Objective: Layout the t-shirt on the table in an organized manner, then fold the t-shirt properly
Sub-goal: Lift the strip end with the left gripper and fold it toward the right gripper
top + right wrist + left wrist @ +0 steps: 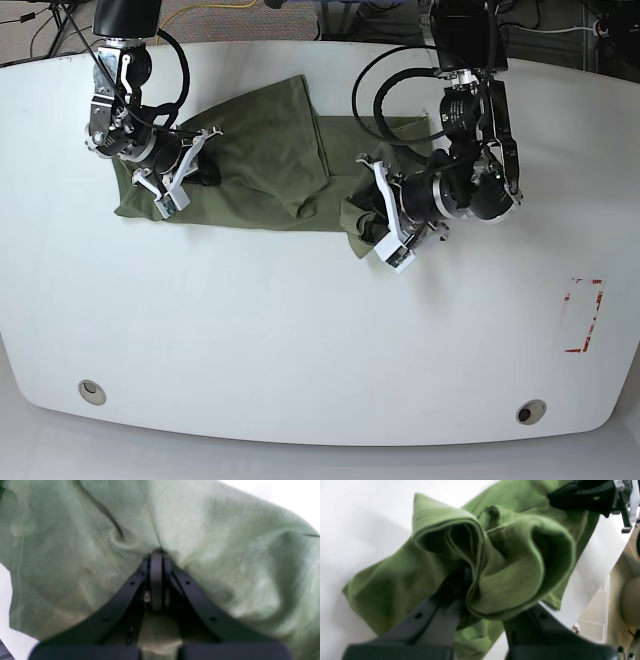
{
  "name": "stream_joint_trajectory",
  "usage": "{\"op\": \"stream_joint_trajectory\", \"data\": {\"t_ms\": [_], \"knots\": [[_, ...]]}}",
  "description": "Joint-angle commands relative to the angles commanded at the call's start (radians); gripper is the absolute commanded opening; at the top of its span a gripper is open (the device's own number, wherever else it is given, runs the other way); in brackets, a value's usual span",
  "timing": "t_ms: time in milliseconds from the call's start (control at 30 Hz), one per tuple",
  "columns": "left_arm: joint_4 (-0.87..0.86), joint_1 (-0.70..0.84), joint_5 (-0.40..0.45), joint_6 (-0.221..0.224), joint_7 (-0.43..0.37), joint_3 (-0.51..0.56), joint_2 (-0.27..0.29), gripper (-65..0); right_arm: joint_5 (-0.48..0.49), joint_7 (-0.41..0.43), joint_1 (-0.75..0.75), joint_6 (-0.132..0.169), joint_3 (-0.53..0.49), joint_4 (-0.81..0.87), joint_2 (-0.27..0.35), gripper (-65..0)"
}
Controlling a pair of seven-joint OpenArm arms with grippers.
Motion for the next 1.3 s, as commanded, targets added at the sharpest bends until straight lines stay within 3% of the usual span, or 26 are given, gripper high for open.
{"op": "stream_joint_trajectory", "data": {"t_ms": [167,300,400,533,667,900,1133,1300], "knots": [[0.005,0.000,-0.008,0.000,0.021,0.034,0.028,-47.2,0.000,0.000,0.000,0.000,-0.002,0.000,0.000,-64.8],[0.023,-0.009,-0.100,0.000,0.074,0.072,0.028,-41.4,0.000,0.000,0.000,0.000,-0.002,0.000,0.000,-64.8],[0.066,-0.009,-0.167,0.000,0.079,0.078,0.026,-41.0,0.000,0.000,0.002,0.000,-0.002,0.000,0.000,-64.8],[0.097,-0.009,-0.175,0.000,0.079,0.077,0.012,-41.0,0.000,0.000,0.002,0.000,-0.002,0.000,0.000,-64.8],[0.095,-0.012,-0.153,0.000,0.079,0.051,-0.066,-41.0,0.000,0.000,0.002,0.000,-0.002,0.002,0.002,-64.8],[0.095,-0.006,-0.158,0.000,0.079,-0.006,-0.132,-40.8,0.002,0.000,0.002,0.000,-0.002,0.002,0.002,-64.8],[0.095,-0.009,-0.158,0.000,0.079,-0.003,-0.127,-40.8,0.003,0.000,0.002,0.000,-0.002,0.002,0.000,-64.8],[0.095,-0.012,-0.158,0.000,0.079,-0.002,-0.072,-40.8,0.002,0.000,0.002,0.000,-0.003,0.002,-0.014,-64.8]]}}
